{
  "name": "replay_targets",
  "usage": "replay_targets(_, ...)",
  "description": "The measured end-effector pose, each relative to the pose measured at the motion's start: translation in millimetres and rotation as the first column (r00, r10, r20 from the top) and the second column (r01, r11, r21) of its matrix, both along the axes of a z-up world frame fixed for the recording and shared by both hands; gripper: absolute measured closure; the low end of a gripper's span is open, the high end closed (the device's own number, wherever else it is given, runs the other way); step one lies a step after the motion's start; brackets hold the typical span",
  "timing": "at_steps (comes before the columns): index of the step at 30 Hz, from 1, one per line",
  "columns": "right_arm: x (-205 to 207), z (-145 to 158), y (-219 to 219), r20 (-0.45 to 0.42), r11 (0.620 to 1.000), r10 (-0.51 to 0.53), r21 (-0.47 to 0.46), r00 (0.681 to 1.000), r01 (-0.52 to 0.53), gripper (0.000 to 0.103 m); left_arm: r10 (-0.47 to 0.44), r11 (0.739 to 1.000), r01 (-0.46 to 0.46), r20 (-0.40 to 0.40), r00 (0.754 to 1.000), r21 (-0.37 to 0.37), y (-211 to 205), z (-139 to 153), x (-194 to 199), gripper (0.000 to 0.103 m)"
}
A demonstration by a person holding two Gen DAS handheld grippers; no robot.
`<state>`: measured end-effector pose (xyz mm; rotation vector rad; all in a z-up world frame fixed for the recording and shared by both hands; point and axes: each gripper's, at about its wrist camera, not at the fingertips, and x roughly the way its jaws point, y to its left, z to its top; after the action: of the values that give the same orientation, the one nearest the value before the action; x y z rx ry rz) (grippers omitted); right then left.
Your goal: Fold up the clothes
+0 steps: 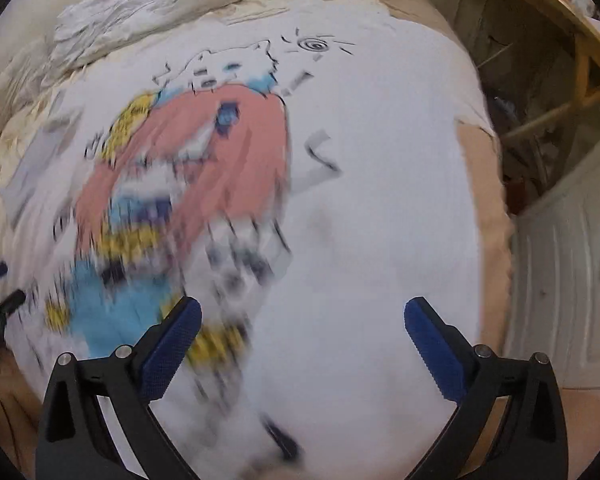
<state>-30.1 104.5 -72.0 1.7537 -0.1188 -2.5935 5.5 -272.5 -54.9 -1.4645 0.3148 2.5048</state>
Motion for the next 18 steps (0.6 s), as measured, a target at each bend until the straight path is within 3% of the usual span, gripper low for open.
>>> replay_targets(2,-9.8,-19.5,-11.6,-0.013,1.0,0.013,-0.015,1.0,-0.013,0.001,0.015,0.997,-0.011,0.051,0.999,-0.072,-6.7,-17.2,-4.6,0.023)
replay_targets(5,-45.8,-55.0,-28.6,0.036,0.994,0.057,0.094,0.998,-0.06,0.001,0.045,0.984,-0.022,0.128,0.991,-0.176,-17.3,-42.9,-11.0,0.022)
replay_targets(6,-41.5,-60.9,-31.5,0.016,0.991,0.068,0.118,0.998,-0.07,0.0,0.068,0.982,-0.035,0.17,0.983,-0.186,-24.3,-49.0,-10.0,0.022)
replay_targets(9,-21.6,-58.7,-27.8,0.025,0.991,0.057,0.123,0.998,-0.06,0.0,0.178,0.974,-0.136,0.241,0.954,-0.183,-51.5,-45.4,-1.9,0.021)
replay_targets(13,25.8,-57.4,-11.3,0.078,0.997,0.043,0.067,0.996,-0.049,0.0,0.233,0.964,-0.165,0.359,0.904,-0.209,-84.6,-49.6,15.2,0.016)
replay_targets(18,84.1,-54.4,-3.0,0.183,0.992,0.066,0.09,0.981,-0.084,0.0,0.198,0.941,-0.044,0.44,0.876,-0.337,-81.0,-45.4,38.7,0.016)
